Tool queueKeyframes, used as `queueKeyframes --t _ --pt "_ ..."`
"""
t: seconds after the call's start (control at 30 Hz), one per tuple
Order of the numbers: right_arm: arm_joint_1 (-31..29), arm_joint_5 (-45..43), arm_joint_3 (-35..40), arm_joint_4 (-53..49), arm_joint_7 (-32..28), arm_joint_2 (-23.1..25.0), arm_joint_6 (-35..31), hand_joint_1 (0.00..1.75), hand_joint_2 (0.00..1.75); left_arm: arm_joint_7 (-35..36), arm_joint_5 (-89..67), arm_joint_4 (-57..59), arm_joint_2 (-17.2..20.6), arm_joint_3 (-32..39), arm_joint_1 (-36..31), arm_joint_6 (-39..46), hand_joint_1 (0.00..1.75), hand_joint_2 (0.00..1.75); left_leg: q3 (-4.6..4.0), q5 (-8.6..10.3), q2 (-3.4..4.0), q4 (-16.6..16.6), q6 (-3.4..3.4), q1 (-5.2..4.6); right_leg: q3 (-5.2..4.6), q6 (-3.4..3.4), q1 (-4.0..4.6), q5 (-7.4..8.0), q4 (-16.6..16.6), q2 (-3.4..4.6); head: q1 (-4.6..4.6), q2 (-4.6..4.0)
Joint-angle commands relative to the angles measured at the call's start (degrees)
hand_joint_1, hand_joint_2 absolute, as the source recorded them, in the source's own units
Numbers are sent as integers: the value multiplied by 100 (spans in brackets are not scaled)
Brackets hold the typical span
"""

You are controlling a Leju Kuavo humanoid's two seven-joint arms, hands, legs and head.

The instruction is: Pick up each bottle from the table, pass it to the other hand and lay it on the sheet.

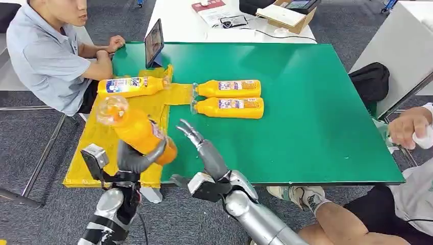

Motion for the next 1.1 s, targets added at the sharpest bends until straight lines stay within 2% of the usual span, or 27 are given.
queueKeyframes --t 0.03,0.1,0.13,0.4,0.6,0.83,0.93,0.97,1.0,1.03,1.07,1.1 --pt "423 291 411 -1219 4 -895 -1219 0 0 -64 -812 1141 284 467 -826 849 175 175 31 -12 -22 1 -11 9 41 -16 10 -18 0 -20 0 0" --pt "516 404 469 -1341 4 -923 -1419 0 0 -50 -1099 1201 366 453 -904 1058 175 175 8 -3 -3 -2 -4 3 13 -6 2 -3 -2 -4 0 0" --pt "553 357 516 -1420 4 -951 -1438 0 0 -28 -1469 1295 381 441 -981 1365 175 175 26 -13 -2 2 -9 7 31 -13 7 -12 1 -3 2 0" --pt "545 89 521 -1353 4 -899 -948 0 0 671 -4427 3113 659 -395 -1977 2797 175 175 13 -3 -3 -2 -7 4 17 -9 4 -4 -1 -5 2 0" --pt "448 2 619 -1337 4 -931 -765 0 0 1233 -5963 4537 613 -1153 -2631 2535 175 175 22 -4 -10 0 -7 5 30 -12 5 -8 1 -9 0 0" --pt "464 -38 521 -1331 4 -967 -689 0 0 1469 -6357 4978 536 -1436 -2847 1961 175 175 41 -23 2 9 -13 11 49 -20 12 -22 10 1 2 0" --pt "488 -21 481 -1320 4 -975 -692 0 0 1581 -6369 5062 497 -1429 -2912 1791 171 175 12 -5 -3 5 -7 7 20 -9 7 -6 4 -3 2 0" --pt "488 -21 481 -1320 4 -975 -692 0 0 1581 -6369 5062 497 -1429 -2912 1791 154 175 26 -13 -1 6 -10 9 35 -14 10 -12 5 -1 2 0" --pt "513 -16 451 -1319 4 -981 -686 0 0 1627 -6330 5109 468 -1388 -2931 1667 108 175 34 -18 2 9 -13 11 42 -18 12 -16 7 2 0 0" --pt "522 -7 432 -1304 4 -983 -692 0 0 1633 -6314 5131 451 -1379 -2925 1606 7 175 40 -24 6 15 -15 13 48 -21 14 -21 11 6 2 0" --pt "528 -4 428 -1307 4 -985 -692 0 0 1632 -6312 5144 452 -1379 -2918 1573 2 175 12 -5 1 3 -7 6 20 -9 6 -5 3 0 2 0" --pt "538 6 409 -1308 4 -989 -682 0 0 1635 -6297 5178 451 -1375 -2936 1422 0 175 22 -12 -2 8 -10 9 31 -14 10 -12 6 -3 2 -2"
